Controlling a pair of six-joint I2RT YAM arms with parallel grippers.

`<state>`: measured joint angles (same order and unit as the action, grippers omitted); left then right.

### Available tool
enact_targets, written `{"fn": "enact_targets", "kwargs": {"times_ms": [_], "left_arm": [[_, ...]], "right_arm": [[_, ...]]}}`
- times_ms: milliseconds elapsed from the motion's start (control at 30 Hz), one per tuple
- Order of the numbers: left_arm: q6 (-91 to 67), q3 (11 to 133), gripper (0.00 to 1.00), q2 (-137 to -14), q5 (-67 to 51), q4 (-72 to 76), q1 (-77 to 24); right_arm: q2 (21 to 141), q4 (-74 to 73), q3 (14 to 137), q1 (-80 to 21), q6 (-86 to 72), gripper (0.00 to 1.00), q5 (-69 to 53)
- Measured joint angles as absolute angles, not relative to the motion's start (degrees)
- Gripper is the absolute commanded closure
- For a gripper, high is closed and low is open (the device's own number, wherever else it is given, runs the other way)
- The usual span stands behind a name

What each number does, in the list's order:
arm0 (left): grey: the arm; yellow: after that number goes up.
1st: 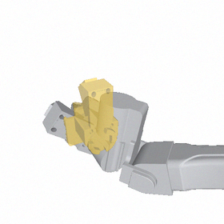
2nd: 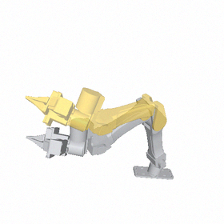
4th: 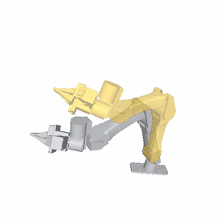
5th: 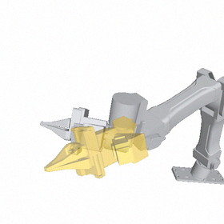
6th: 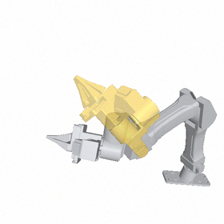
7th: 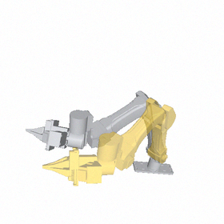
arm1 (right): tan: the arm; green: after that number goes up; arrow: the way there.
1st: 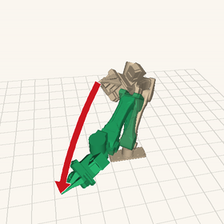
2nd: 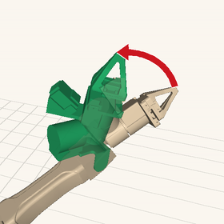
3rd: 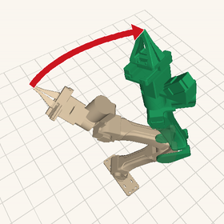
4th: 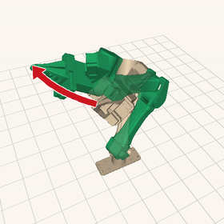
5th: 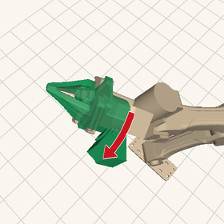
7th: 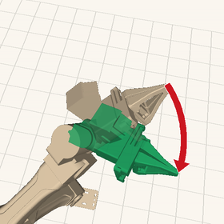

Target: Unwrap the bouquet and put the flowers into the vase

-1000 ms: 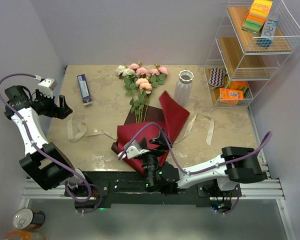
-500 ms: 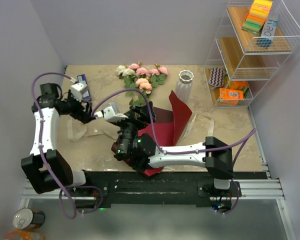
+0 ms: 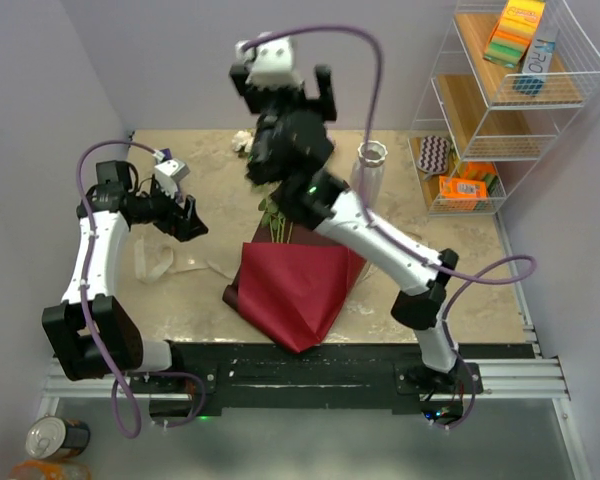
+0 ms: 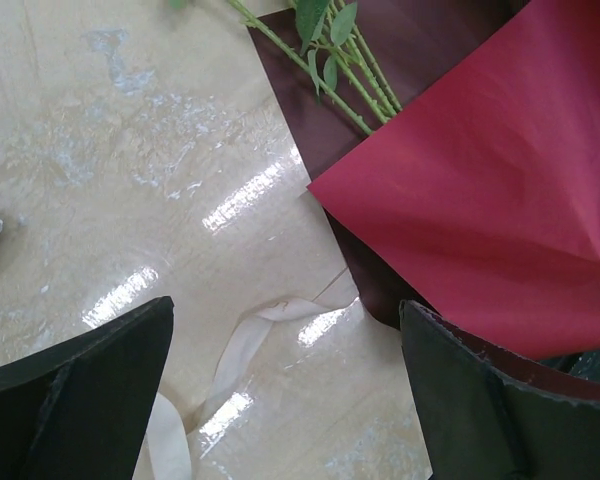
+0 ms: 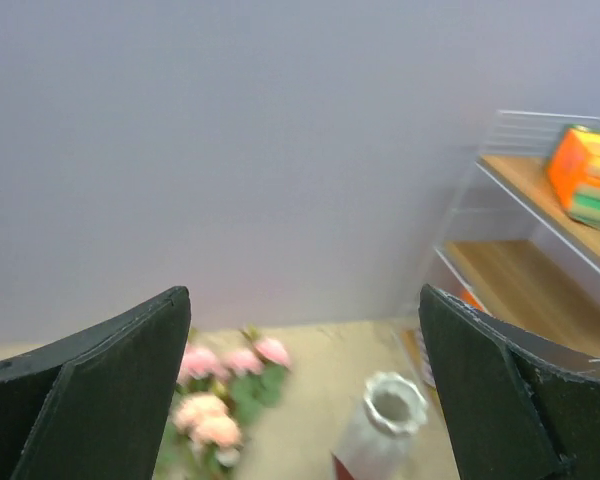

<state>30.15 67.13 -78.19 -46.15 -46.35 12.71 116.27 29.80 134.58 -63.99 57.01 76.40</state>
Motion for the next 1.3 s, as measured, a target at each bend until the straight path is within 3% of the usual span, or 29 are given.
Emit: {"fn": "enact_targets", "kwargs": {"times_ms": [100,267,500,767,1000,1167,1267,1300], "left_arm": [[29.50,67.11,0.00,-78.19,-44.99,-45.76,12.01],[28.99,64.07,0.01,-78.00,-41.60,-43.55,4.84],[26.83,61.73,0.00,-86.63,-40.01,-42.19,-4.14],[22.57,65.78,0.03,-98.48,-39.79,-41.50,-5.39],[19.90,66.13,0.40,-102.13,-41.17,-40.93,-7.46],[18.46,66.13,0.44,-104.20,-41.28,-40.45,-7.64],[17.74,66.13,0.64,-105.08,-41.80,-40.49,-7.81],[17.56,66.22,0.75,-105.45,-42.11,-40.66,-7.94]], "right_arm": [[112.64,6.76,139.28,-57.58,31.42,0.01,62.59],[92.86,-1.76,115.57,-53.01,14.52,0.01,50.17],[76.51,0.36,85.10,-55.48,8.43,0.02,42.96],[69.14,-1.23,75.48,-55.92,6.48,0.05,42.46],[65.95,0.08,75.09,-56.21,6.94,0.06,44.03],[65.91,0.43,75.09,-56.21,7.62,0.06,44.49],[65.82,0.47,75.09,-56.23,7.97,0.06,44.84],[65.80,0.49,75.09,-56.25,8.03,0.06,45.19]]}}
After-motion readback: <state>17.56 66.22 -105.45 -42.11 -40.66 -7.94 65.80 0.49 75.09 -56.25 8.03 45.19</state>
